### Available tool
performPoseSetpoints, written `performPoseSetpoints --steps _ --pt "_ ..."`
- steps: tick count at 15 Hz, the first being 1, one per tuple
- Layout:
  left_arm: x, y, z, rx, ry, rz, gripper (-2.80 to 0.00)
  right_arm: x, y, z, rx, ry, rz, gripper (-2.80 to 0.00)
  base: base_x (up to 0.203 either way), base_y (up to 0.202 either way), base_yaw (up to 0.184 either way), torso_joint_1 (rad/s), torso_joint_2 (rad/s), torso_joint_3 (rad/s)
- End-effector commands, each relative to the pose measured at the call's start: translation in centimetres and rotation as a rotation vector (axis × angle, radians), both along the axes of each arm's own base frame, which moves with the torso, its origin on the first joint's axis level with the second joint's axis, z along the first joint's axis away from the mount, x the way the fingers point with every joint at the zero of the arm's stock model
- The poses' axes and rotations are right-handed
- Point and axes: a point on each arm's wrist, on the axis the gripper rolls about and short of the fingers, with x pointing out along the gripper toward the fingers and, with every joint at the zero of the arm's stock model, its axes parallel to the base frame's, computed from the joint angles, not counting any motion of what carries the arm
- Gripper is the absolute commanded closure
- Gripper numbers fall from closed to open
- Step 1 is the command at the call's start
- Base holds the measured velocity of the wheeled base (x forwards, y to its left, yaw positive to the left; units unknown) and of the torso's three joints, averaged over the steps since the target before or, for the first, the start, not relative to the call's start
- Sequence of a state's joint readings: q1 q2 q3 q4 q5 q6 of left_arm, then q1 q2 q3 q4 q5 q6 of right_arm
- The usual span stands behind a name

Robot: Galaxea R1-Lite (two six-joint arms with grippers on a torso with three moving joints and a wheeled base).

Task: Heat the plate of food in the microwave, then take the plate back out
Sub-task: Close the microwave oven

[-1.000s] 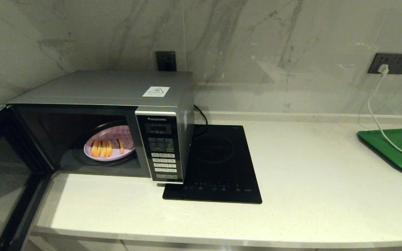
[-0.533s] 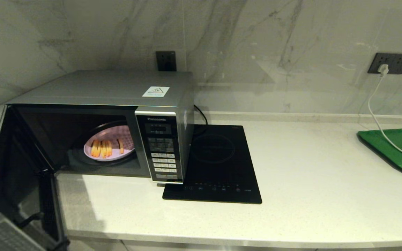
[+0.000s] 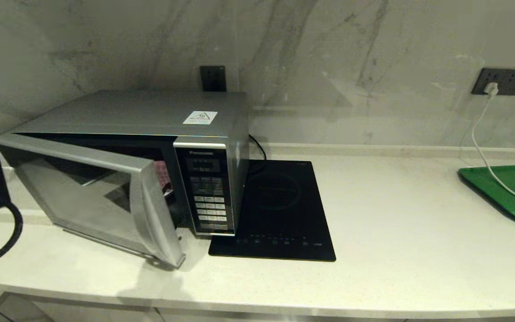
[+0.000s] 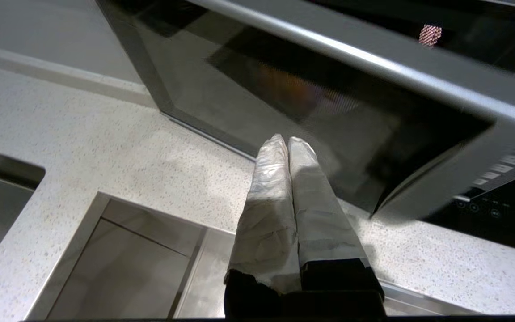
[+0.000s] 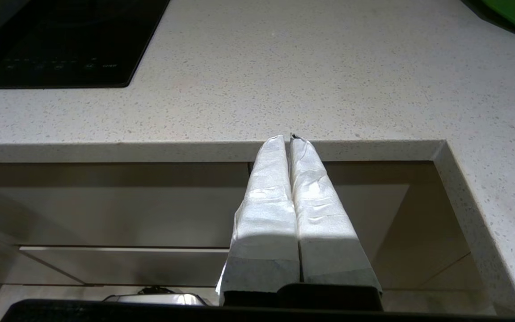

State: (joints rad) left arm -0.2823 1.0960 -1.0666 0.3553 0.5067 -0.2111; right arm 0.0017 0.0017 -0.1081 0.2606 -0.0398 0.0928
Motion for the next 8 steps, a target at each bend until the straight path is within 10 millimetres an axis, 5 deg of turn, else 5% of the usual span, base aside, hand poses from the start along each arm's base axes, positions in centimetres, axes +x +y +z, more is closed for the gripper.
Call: performPoseSetpoints --steps 1,8 --pt "-0.9 0.3 0.5 -0.010 -0.034 0.001 0.00 0.0 0.0 0.0 0.001 0.001 0.000 0.00 0.000 0.000 0.000 0.000 0.00 0.000" --pt "-0.8 -1.3 -0.7 0.017 0.025 -0.135 0.00 0.0 0.0 0.0 0.001 0.001 0.000 0.00 0.000 0.000 0.000 0.000 0.00 0.000"
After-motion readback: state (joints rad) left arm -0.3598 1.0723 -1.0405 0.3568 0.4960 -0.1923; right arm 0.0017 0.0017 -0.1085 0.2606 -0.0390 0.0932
